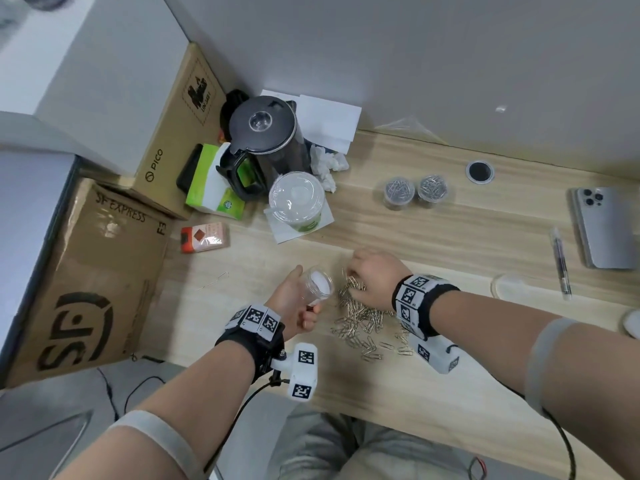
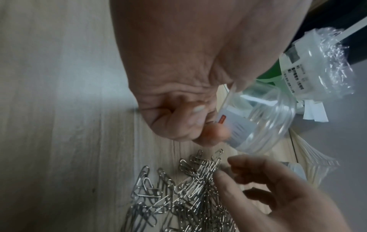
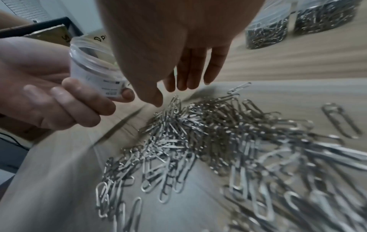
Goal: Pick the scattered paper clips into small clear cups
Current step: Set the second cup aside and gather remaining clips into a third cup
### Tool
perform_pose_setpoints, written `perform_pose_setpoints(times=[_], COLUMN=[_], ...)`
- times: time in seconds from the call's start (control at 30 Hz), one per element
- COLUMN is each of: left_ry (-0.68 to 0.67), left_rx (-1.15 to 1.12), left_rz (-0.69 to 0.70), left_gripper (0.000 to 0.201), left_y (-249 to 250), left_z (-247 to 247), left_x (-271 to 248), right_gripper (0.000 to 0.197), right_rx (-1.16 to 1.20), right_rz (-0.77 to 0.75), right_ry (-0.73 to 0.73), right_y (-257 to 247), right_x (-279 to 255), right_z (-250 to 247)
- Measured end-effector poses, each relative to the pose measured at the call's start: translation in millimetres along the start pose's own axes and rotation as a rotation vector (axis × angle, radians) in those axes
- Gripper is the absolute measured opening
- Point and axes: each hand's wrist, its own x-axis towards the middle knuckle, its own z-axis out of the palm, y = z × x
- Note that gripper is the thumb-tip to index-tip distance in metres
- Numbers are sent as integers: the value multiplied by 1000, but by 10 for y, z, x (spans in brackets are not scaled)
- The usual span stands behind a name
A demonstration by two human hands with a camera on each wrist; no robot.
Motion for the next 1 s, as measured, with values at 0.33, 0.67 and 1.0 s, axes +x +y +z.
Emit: perform_pose_setpoints(times=[0.33, 0.67, 1.0], left_ry=[43, 29, 136], left_rx=[-17, -20, -107], left_rz=[14, 21, 62], left_gripper=[66, 69, 67], left_y=[-127, -129, -157], left_z=[-271, -77, -188], left_x=[-67, -73, -97], right_gripper=[28, 21, 21], right_rx=[-154, -99, -112], right_rz=[-112, -94, -278], right_ry=[-13, 23, -24], right_y=[-390, -116, -519], right_x=[22, -296, -281], right_z=[201, 112, 495])
